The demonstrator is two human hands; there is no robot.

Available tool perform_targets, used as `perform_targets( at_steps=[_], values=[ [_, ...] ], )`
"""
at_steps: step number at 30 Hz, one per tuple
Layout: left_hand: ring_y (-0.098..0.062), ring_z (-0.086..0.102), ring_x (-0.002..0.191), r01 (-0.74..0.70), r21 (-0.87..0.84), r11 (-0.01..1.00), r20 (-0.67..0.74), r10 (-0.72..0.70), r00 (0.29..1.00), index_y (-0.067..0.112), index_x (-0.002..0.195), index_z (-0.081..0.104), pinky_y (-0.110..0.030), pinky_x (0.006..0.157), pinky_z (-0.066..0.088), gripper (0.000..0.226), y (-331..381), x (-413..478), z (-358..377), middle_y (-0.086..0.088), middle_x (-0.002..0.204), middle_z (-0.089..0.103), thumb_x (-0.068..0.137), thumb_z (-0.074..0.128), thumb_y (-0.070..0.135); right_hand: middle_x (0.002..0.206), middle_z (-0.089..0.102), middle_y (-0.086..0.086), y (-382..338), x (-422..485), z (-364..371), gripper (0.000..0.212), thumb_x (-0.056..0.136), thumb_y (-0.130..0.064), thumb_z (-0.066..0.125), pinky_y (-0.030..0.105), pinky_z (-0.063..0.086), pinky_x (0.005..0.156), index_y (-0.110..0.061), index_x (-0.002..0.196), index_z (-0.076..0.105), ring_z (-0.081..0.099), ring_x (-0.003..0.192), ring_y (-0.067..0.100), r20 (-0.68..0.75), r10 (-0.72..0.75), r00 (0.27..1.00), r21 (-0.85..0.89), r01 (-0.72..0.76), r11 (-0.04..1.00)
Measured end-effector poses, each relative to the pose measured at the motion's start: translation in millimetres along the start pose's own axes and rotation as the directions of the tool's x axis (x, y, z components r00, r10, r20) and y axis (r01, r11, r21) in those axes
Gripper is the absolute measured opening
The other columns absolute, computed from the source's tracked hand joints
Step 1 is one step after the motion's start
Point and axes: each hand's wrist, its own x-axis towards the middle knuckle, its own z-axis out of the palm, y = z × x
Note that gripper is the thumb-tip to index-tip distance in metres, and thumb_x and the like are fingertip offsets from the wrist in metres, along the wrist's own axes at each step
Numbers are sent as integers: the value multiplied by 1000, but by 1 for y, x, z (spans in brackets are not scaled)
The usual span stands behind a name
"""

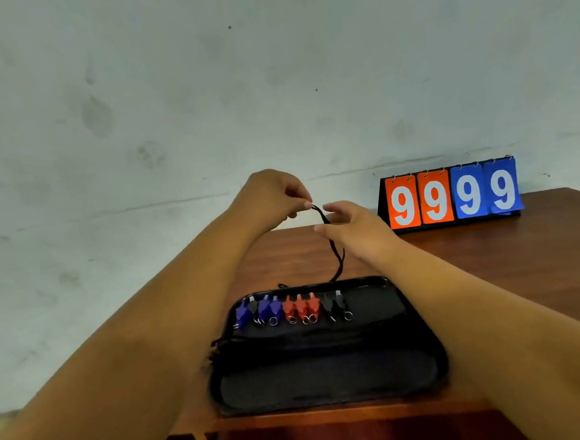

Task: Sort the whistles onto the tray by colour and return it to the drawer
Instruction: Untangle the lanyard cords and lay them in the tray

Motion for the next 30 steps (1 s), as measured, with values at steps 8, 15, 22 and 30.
perform_targets(
  at_steps=[8, 15, 22, 30],
  values=[
    [5, 69, 65, -23, -21, 1000, -134, 20, 991, 29, 95, 82, -16, 59, 50, 6, 36, -44, -61, 12, 79, 77, 94, 78, 26, 93, 82, -8, -58, -36, -9, 15, 103, -35, 68, 29, 54, 94, -29, 112, 79, 74, 100, 7, 71, -75, 995, 143, 64, 988],
    [0, 75, 72, 70, -127, 989, -207, -96, 974, 27, 95, 83, -22, 64, 54, 5, 7, -86, -93, 8, 85, 80, 96, 78, 27, 82, 74, -5, -62, -62, -26, 27, 107, -43, 61, 30, 62, 85, -26, 103, 82, 72, 79, 8, 105, -120, 987, 37, 117, 992],
    [-15, 79, 88, 239, -234, 942, -126, -274, 954, 25, 98, 84, -30, 70, 61, 6, -59, -135, -82, 5, 96, 81, 96, 79, 27, 68, 55, -2, -34, -81, -52, 29, 107, -40, 63, 25, 58, 59, -18, 104, 82, 55, 56, 12, 217, 4, 976, -19, 0, 1000],
    [-16, 68, 91, 380, -219, 899, 27, -383, 923, 34, 97, 86, -30, 74, 51, 6, -114, -183, -36, 12, 102, 79, 94, 81, 34, 62, 59, -4, 22, -93, -68, 26, 102, -46, 69, 29, 45, 57, -28, 90, 84, 49, 53, 13, 286, 135, 949, -303, -44, 952]
  ],
)
